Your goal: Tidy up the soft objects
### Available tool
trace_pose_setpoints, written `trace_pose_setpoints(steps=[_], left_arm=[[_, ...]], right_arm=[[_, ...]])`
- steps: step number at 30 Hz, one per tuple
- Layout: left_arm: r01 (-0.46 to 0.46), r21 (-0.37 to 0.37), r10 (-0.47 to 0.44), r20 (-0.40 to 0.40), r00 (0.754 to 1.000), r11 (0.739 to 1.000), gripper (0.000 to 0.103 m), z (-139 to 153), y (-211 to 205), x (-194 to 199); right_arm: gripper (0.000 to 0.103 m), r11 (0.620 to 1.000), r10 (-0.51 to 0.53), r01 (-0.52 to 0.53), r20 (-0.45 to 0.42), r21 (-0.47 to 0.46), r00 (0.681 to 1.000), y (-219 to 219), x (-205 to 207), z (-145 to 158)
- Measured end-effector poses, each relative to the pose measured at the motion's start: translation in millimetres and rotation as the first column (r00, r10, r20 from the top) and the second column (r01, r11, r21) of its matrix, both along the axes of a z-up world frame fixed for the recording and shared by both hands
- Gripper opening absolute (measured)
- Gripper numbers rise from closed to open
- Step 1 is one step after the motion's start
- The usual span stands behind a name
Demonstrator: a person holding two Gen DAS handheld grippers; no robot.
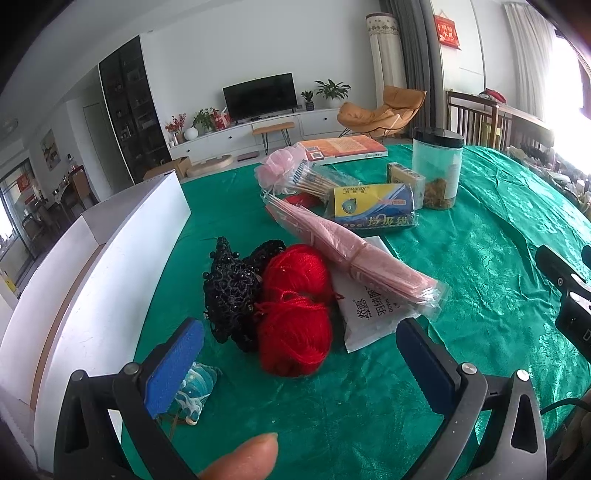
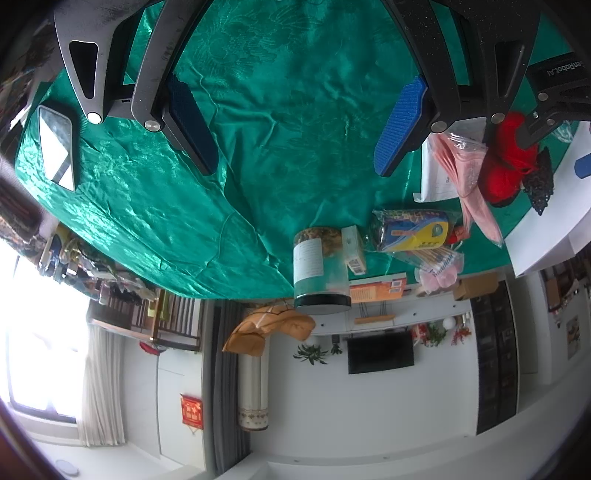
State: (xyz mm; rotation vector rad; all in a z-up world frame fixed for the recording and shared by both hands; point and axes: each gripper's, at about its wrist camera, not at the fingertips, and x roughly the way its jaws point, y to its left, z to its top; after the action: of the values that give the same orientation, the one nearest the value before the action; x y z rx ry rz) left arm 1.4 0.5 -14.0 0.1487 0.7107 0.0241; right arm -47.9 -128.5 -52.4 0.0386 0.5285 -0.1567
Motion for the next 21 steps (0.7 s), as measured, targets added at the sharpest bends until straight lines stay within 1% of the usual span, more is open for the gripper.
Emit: trace_pose_setpoints(steps=[21], left_arm=[[-0.002,0.032,0.003,-0.008,1.000,0.999,0.103,-2.8,-1.9,-0.1]], right_arm=[[0.089,1.000,0.002,-0.002,-0.002,0.002,1.000,-2.2,0.2,0.5]])
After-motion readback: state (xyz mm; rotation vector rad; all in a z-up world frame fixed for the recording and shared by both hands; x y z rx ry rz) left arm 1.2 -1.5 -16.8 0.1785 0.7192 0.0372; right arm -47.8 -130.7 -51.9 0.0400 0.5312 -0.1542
